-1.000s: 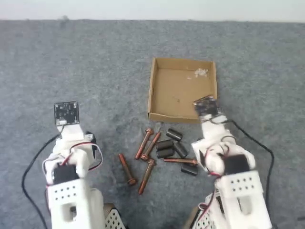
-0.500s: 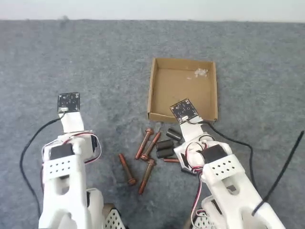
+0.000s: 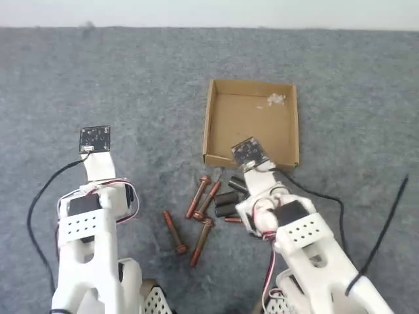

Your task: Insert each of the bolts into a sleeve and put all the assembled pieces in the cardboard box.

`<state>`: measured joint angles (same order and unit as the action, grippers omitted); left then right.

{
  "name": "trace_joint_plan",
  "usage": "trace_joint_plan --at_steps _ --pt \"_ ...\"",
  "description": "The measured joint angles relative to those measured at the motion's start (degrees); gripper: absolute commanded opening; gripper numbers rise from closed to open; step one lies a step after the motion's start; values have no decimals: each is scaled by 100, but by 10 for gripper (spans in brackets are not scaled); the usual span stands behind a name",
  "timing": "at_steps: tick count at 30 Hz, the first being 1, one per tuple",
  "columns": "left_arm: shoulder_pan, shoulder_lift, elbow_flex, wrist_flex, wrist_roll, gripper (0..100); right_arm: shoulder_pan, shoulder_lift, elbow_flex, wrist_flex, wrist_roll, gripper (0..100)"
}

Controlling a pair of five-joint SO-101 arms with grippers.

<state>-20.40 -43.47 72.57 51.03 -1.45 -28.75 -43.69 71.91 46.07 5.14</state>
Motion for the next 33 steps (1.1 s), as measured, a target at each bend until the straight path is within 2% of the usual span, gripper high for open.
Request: trace_joint_plan --at_steps 9,22,33 --pt "0 0 0 0 0 105 -105 53 88 -281 211 144" --pt "0 18 0 0 -9 105 -79 1653 -492 -396 563 144" --pt "0 18 0 0 -9 105 -97 1705 -536 -448 589 144"
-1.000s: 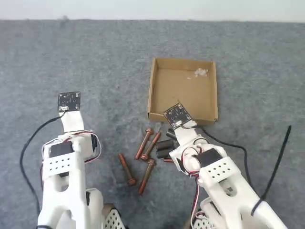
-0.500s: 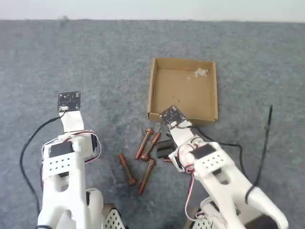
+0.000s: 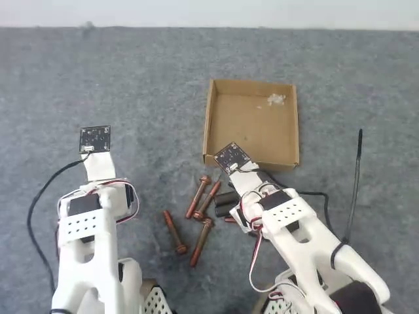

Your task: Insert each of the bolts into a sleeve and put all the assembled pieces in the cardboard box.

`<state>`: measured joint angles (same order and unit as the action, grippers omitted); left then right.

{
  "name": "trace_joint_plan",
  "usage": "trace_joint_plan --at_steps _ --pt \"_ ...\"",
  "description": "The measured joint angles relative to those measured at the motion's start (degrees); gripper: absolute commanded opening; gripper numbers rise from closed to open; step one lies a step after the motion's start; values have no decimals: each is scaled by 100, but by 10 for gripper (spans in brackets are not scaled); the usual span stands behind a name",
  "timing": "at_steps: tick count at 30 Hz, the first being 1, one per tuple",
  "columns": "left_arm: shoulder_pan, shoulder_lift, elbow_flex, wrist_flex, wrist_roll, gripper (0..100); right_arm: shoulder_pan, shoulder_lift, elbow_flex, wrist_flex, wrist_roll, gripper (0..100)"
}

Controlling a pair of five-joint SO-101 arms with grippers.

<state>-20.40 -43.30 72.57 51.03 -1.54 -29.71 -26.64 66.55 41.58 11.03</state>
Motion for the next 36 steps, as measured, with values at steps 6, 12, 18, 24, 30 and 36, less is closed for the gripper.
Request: trace_joint_plan --at_steps 6,12,18,24,30,36 --pt "0 0 0 0 0 105 -35 70 -35 0 290 144" --pt "0 0 0 0 0 103 -176 79 -35 0 484 143" --pt "193 0 0 0 0 102 -176 475 -308 18 519 9" --pt "220 0 0 0 -18 101 -114 668 -527 202 527 13" --pt "220 0 0 0 -18 101 334 26 -369 659 141 13" --pt "220 0 0 0 -18 101 1011 -1468 360 695 53 13"
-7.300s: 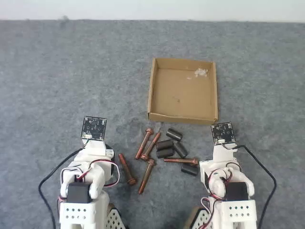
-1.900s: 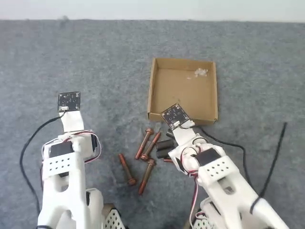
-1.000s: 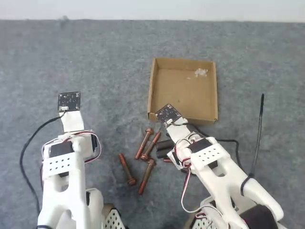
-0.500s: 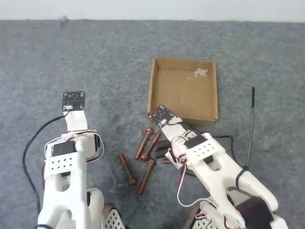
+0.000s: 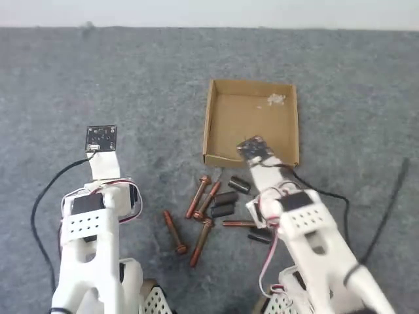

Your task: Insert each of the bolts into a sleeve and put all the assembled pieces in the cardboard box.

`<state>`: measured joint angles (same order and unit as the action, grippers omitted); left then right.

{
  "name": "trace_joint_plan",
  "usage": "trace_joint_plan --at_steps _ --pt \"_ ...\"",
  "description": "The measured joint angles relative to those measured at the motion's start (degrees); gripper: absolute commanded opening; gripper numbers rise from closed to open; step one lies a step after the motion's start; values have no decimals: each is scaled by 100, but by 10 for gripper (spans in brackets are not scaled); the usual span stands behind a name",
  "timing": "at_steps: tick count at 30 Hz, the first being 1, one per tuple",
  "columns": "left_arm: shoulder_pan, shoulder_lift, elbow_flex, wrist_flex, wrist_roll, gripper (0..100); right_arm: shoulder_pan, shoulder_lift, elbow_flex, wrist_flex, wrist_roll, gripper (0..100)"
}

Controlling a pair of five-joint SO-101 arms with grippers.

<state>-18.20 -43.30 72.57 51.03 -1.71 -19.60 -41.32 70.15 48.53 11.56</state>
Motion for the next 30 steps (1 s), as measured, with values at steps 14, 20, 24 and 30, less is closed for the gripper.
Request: trace_joint_plan --at_steps 14,20,24,30 --pt "756 0 -18 -9 9 104 492 -1916 1081 -607 -9 13" --pt "2066 79 -571 88 730 105 624 -1943 1081 -738 -9 13" --pt "2637 721 -1292 343 1064 105 624 -1943 1081 -738 -9 13" --pt "3525 2321 -2031 378 1635 101 624 -1943 1081 -738 -9 13"
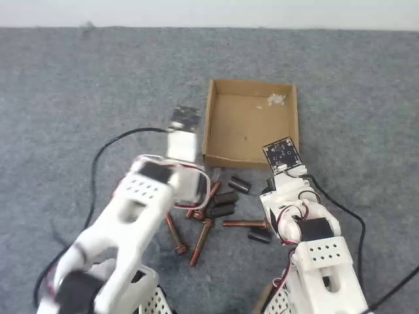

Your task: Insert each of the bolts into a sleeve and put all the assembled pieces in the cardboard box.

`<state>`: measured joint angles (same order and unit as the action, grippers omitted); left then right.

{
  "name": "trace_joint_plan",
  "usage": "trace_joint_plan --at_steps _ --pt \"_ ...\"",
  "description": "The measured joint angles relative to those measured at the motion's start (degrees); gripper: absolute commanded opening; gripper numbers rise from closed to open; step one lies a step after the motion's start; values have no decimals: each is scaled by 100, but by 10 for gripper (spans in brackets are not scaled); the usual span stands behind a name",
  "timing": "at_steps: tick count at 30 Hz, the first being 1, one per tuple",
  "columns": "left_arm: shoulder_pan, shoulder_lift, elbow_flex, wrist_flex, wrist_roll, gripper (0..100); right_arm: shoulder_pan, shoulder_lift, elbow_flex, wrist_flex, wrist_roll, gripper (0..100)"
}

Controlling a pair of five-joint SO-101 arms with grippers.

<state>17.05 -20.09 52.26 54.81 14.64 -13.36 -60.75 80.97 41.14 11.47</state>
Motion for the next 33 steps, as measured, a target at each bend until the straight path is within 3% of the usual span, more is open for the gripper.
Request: trace_joint_plan --at_steps 6,17,20,23,33 --pt "9 1327 -422 -220 70 103 0 0 0 0 0 15" --pt "-35 2418 -1407 0 79 101 0 0 114 -149 0 15" --pt "-35 2646 -1679 193 79 90 0 0 123 -176 0 14" --pt "-35 2813 -1881 369 79 9 0 0 123 -193 0 14" --pt "-26 2901 -2013 466 105 11 0 0 123 -193 0 16"
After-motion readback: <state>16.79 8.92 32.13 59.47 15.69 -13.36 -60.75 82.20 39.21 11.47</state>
